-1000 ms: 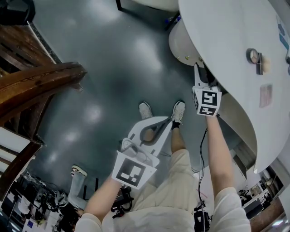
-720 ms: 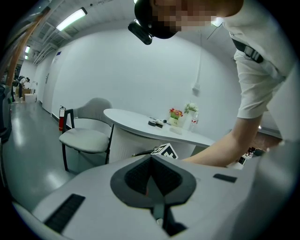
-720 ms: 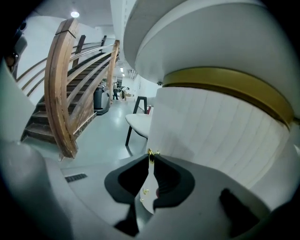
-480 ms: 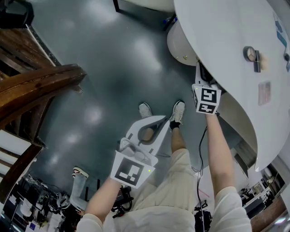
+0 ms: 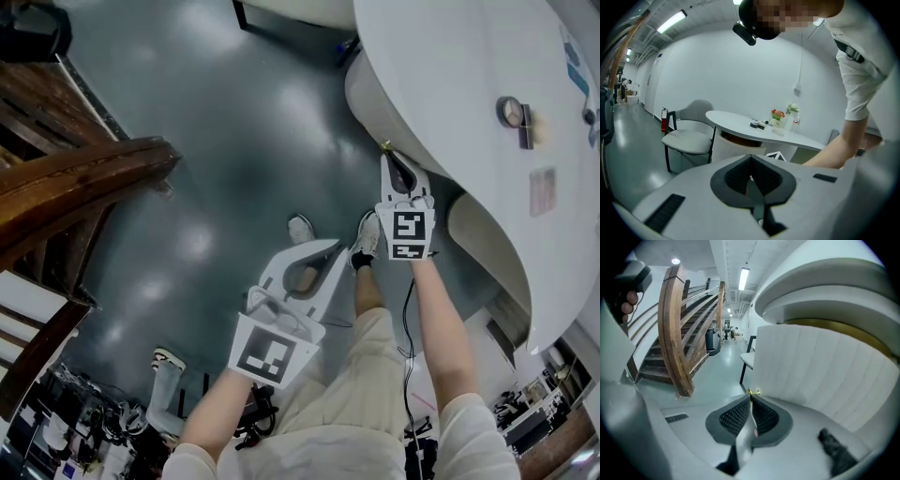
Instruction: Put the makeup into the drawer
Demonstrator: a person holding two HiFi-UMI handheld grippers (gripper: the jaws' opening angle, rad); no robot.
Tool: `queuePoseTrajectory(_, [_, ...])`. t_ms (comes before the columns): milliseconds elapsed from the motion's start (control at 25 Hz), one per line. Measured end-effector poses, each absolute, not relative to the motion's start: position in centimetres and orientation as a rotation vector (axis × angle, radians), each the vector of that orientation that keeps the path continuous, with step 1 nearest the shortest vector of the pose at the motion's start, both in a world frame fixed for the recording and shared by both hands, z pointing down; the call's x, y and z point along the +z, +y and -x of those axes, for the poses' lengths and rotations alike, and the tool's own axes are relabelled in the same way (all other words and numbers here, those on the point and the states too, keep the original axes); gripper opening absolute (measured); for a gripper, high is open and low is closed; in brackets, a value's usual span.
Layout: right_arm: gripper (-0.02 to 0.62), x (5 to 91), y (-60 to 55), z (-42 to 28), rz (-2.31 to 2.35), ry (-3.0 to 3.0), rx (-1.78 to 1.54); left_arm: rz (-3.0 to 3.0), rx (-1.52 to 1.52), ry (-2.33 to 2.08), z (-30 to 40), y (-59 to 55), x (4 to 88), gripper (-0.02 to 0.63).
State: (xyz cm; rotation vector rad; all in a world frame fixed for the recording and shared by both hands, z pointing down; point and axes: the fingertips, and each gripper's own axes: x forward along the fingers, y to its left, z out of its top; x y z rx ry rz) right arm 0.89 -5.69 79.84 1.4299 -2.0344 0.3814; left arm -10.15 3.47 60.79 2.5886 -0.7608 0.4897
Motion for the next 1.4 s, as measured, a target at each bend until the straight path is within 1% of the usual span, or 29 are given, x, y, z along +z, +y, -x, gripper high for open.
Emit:
queuePoseTrajectory(280, [0.023, 79.6, -2.4, 3.2, -1.406, -2.058, 0.410, -2.582, 0.482, -0.787, 10.6, 3.2, 60.1, 0.008])
queuePoseTrajectory(680, [0.023, 79.4, 1.4, 7.8, -1.458, -2.080, 0.552, -2.522, 0.438, -0.850, 11.4, 2.8, 60.1, 0.008])
queuePoseTrajectory(1400, [0.025, 79.6, 5.0, 12.1, -1.507, -2.050, 0.701, -2.501, 0.419, -0.906, 12.7, 3.1, 59.5, 0.008])
